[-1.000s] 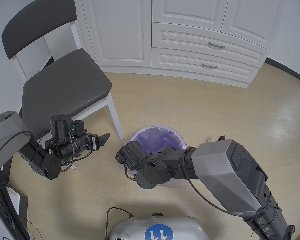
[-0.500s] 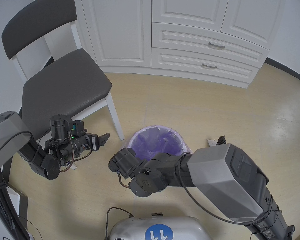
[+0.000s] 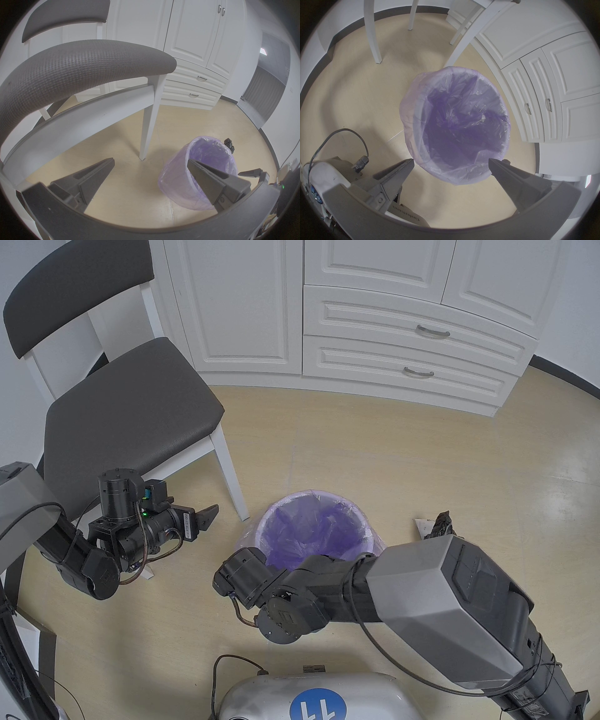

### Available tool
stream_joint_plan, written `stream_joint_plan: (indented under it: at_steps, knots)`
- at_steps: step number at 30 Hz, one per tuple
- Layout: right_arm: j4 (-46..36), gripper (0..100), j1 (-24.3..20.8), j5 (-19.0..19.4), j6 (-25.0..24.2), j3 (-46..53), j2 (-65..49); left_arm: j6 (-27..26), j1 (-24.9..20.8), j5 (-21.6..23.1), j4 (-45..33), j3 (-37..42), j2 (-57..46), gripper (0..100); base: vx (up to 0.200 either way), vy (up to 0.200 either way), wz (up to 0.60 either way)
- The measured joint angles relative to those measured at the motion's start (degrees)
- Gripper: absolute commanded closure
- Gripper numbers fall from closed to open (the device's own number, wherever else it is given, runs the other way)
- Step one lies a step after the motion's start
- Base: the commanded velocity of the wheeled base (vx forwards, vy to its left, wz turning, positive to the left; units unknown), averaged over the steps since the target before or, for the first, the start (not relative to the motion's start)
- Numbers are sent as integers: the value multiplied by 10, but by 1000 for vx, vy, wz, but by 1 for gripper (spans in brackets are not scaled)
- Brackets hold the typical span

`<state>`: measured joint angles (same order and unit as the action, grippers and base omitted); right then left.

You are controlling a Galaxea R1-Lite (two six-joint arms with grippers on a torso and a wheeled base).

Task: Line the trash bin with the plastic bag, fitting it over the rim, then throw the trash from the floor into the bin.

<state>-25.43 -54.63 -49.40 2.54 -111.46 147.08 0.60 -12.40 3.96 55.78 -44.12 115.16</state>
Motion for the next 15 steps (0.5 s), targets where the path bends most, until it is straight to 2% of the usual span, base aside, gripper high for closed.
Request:
stream_joint_plan:
  at_steps: [15]
  knots:
    - [9, 0, 27, 0, 1, -31, 47, 0, 3, 0, 0, -4, 5, 0, 0, 0, 0]
